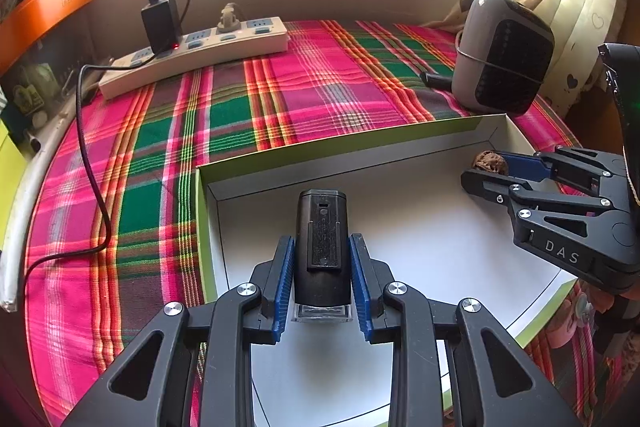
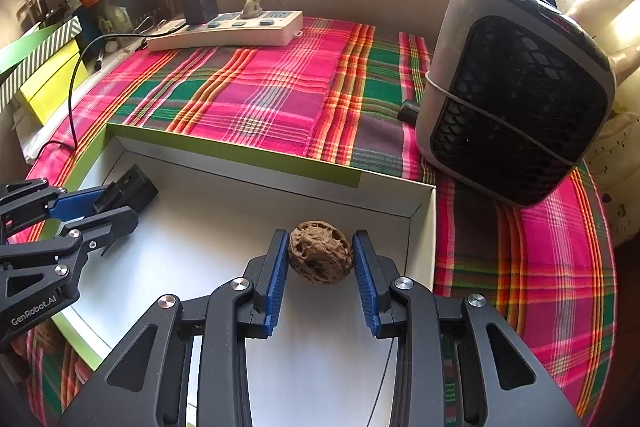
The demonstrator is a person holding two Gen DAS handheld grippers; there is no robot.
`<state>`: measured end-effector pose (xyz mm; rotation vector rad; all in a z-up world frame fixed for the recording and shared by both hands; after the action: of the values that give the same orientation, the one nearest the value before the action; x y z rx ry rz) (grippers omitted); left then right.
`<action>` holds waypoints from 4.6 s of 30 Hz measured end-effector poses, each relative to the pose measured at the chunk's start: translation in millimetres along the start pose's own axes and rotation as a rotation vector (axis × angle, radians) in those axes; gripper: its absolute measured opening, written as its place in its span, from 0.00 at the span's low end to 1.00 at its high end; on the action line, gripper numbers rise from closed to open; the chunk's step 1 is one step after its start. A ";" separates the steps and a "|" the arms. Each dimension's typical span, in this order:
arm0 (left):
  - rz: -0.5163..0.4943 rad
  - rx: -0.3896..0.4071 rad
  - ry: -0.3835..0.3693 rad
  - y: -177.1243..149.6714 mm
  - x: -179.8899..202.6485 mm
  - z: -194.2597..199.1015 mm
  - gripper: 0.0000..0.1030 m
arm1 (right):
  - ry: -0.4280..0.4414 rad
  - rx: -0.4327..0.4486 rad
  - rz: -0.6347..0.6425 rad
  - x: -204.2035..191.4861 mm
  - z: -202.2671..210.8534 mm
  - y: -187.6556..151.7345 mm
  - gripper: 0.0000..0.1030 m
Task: Organize objects
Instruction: 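Open the left gripper to drop the black device while the right gripper releases the walnut in the box, then withdraw both grippers from the box toward the remaining objects on the cloth, then grasp the green-and-white spool with the right gripper while the left gripper grasps the second walnut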
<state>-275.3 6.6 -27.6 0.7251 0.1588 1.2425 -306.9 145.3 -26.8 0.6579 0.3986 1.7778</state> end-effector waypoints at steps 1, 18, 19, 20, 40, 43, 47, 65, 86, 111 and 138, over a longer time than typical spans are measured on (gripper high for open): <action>-0.001 0.002 -0.002 0.0 0.3 0.1 0.24 | -0.001 -0.001 -0.001 0.2 0.0 0.2 0.33; 0.006 0.010 -0.002 0.2 -1.6 2.6 0.33 | -0.007 0.005 -0.007 0.6 -0.8 1.0 0.33; 0.004 0.013 -0.003 0.4 -1.2 3.3 0.33 | -0.004 0.006 -0.010 0.9 -0.1 1.0 0.33; 0.002 0.016 -0.003 0.6 -0.6 4.6 0.35 | -0.003 0.009 -0.012 1.0 0.4 0.9 0.35; -0.022 0.086 -0.014 -17.6 16.2 54.4 0.36 | 0.005 0.079 -0.035 7.1 49.6 -12.6 0.44; -0.028 0.090 -0.013 -24.3 18.9 60.9 0.36 | 0.012 0.087 -0.041 7.9 58.3 -18.6 0.44; -0.023 0.100 -0.015 -32.4 21.0 70.3 0.36 | 0.014 0.098 -0.041 8.0 69.6 -28.1 0.44; -0.004 0.121 -0.022 -66.9 28.2 93.4 0.36 | 0.048 0.123 -0.068 5.3 105.1 -69.7 0.44; 0.073 0.135 -0.021 -109.5 17.0 106.7 0.37 | 0.202 0.134 -0.030 -41.3 156.8 -143.9 0.48; 0.088 0.115 -0.054 -121.0 16.5 100.6 0.40 | 0.131 0.099 -0.008 -66.8 148.5 -172.7 0.52; 0.080 0.072 -0.020 -116.4 12.6 76.9 0.42 | 0.102 0.129 -0.023 -58.3 147.3 -164.2 0.33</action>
<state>-140.0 -29.5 -32.6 0.8124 0.1599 1.3103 -79.4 130.3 -18.7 0.6522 0.5920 1.7790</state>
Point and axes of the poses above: each gripper's, at about its wrist camera, not at the fingertips, and z roughly against the way its jaws point, x to its right, y to its top, the point moved 5 cm from there along -z, roughly the way its jaws point, and after that the axes turned 15 degrees about -y, right-handed, at the moved point
